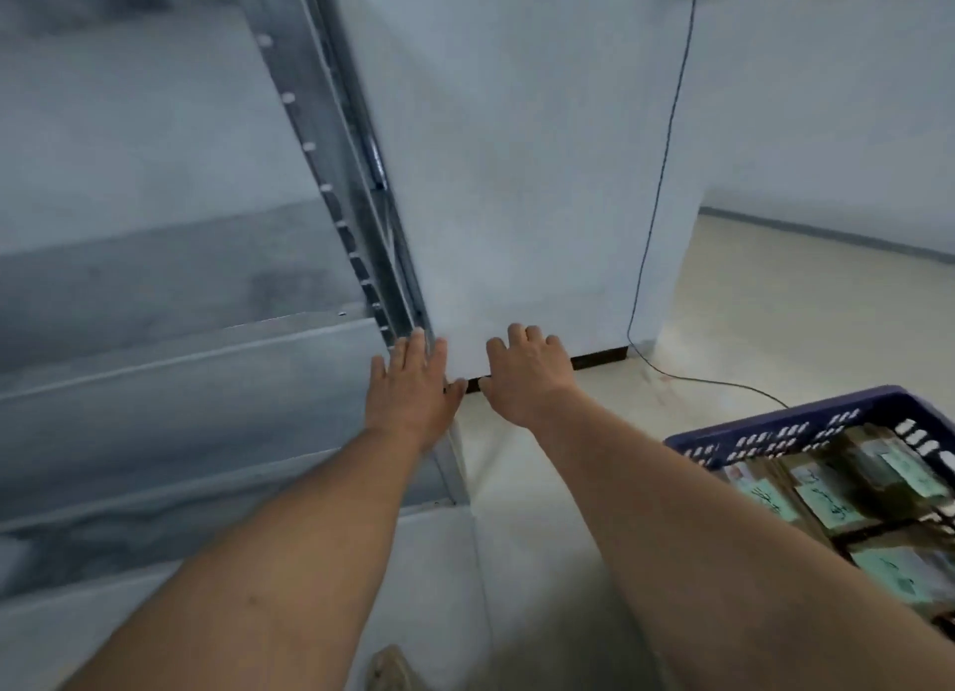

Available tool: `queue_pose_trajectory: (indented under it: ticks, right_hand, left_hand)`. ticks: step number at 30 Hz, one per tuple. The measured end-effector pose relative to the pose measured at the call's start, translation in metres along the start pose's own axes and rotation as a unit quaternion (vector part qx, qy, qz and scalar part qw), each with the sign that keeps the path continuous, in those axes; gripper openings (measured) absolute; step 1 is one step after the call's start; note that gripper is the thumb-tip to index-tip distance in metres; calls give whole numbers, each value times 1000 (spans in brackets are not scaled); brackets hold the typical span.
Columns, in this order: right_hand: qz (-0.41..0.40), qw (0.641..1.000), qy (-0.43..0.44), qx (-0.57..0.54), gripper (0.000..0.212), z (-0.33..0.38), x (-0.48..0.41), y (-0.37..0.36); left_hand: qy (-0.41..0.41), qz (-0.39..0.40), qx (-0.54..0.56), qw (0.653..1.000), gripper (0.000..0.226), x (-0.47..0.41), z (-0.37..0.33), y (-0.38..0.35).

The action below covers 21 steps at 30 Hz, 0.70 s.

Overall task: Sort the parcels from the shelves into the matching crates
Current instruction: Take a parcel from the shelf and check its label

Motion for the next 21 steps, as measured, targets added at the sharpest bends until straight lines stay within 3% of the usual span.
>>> queue_pose_trajectory:
  ticks: [12,21]
  right_hand:
    - [-37,987,140,62,46,207,-12,26]
    - [-27,973,220,68,69,417,9,33]
  left_hand:
    - [153,-31,22,987,64,93,187,5]
    - [245,-84,45,965,80,199,380,11]
Point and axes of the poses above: each hand's wrist, its own x-axis away from the middle knuckle, its own y-axis out of the back of the hand, z = x × y, the point moved 1 cm from there along -x, towards the middle knuckle, and after that the axes turned 7 degrees about -y, right-handed, at the moved point
